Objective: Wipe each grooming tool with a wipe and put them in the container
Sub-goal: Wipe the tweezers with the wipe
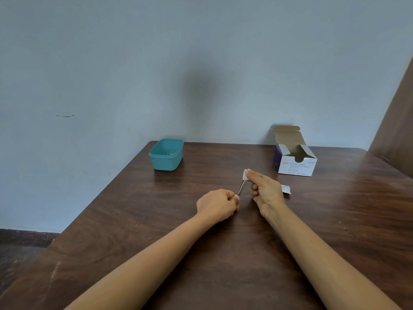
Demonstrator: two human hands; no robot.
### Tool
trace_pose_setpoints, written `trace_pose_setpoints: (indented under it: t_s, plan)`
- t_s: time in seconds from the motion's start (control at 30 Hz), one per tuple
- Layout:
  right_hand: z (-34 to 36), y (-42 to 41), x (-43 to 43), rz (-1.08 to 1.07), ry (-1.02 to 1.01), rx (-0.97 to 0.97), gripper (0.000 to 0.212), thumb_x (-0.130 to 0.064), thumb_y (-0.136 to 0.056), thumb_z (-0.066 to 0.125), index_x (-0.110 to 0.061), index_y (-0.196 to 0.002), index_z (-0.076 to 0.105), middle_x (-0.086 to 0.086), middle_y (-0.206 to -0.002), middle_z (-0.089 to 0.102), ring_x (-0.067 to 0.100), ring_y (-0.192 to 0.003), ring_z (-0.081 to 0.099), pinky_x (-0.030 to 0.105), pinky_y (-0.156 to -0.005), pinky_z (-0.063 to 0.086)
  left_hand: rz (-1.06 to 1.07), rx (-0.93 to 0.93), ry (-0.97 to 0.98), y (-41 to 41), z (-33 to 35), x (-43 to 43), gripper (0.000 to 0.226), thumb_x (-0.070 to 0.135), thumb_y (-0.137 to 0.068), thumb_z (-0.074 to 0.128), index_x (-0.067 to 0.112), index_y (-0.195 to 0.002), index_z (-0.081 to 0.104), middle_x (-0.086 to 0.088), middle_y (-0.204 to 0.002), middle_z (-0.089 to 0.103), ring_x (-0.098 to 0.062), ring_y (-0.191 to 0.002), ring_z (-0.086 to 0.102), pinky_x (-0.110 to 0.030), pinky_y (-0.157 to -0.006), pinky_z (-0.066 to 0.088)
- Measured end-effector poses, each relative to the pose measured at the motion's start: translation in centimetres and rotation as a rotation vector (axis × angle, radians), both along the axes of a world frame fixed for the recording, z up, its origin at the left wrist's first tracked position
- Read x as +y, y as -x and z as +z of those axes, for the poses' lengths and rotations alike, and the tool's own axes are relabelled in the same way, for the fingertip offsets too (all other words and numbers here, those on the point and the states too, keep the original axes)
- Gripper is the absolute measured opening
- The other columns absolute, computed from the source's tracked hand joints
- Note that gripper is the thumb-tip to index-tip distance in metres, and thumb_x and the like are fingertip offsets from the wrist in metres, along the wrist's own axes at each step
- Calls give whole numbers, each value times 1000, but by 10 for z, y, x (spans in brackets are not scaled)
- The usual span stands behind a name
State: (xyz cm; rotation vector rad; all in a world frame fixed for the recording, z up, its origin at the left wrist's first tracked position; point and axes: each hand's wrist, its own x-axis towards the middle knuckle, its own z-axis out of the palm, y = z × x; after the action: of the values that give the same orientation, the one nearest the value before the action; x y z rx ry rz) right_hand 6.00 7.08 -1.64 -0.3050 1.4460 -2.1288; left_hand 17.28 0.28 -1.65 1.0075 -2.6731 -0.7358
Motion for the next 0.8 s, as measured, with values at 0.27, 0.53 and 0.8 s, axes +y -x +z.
trace_pose_setpoints:
  t_s: [0.27, 0.53, 0.8]
  plan:
    - [0, -3, -1, -125, -19, 88, 19, -17, -87, 67, -11, -69, 64, -4, -61, 50, 4, -53, 38, 16, -53, 30, 23, 173, 130, -4, -13, 10, 36, 40, -98, 39, 19, -84, 66, 4, -80, 68, -17, -84, 62, -34, -78, 48]
    - [-5, 7, -2, 41, -14, 46, 11, -5, -88, 62, -11, -81, 67, 6, -72, 52, 5, -50, 34, 13, -42, 27, 23, 275, 5, -7, -15, 5, 32, 38, -96, 44, 22, -78, 66, 9, -71, 66, -13, -77, 63, -37, -78, 53]
    - [0, 0, 1, 32, -44, 80, 7, -17, -81, 73, -12, -79, 69, 0, -68, 55, 6, -53, 36, 17, -47, 28, 12, 298, -20, -8, -16, 3, 31, 37, -95, 45, 23, -76, 65, 8, -70, 67, -11, -75, 64, -39, -78, 54]
